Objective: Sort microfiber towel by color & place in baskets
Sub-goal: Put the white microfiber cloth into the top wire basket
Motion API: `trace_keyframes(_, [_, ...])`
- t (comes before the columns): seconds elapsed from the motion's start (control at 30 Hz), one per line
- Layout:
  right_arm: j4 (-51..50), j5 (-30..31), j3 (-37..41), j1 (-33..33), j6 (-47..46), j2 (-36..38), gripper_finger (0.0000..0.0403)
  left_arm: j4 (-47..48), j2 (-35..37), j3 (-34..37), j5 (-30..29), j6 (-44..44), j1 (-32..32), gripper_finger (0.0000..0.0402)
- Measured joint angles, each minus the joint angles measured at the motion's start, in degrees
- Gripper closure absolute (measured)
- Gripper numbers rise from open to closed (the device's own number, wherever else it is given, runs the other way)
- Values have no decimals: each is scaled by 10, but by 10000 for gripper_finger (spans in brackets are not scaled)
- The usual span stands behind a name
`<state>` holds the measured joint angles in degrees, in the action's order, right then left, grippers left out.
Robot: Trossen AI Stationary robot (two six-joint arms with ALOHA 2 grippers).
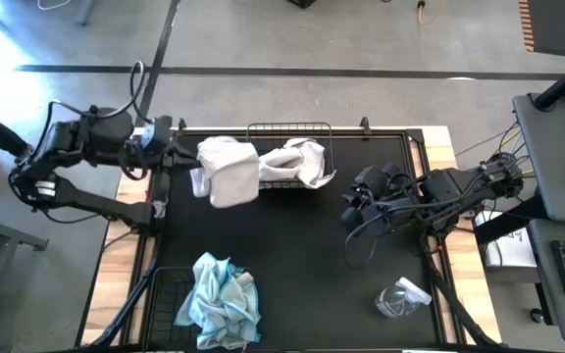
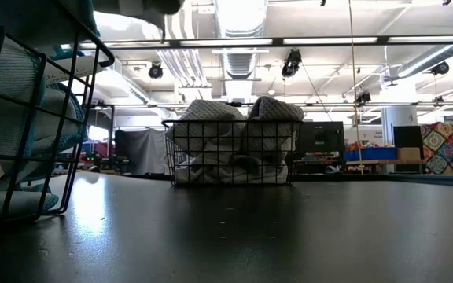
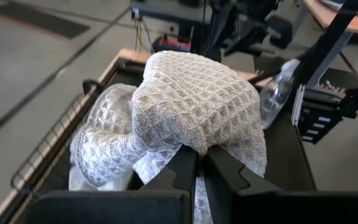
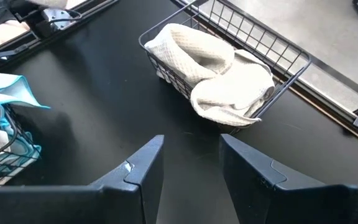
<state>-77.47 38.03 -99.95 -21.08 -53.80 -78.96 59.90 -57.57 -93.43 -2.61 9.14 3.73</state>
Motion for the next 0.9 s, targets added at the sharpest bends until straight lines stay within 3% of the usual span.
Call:
trace_keyframes(0.23, [0, 0, 0, 0, 0, 0, 257, -4, -36, -66, -29, -48, 0, 399])
trace_keyframes(0.53, [0, 1, 0, 0, 13, 0, 257, -4, -87, -124, -274, -108, 0, 399])
trace_keyframes(0.9, [-2, 0, 0, 0, 35, 0, 257, -5, -193, -191, -431, -173, 30, 399])
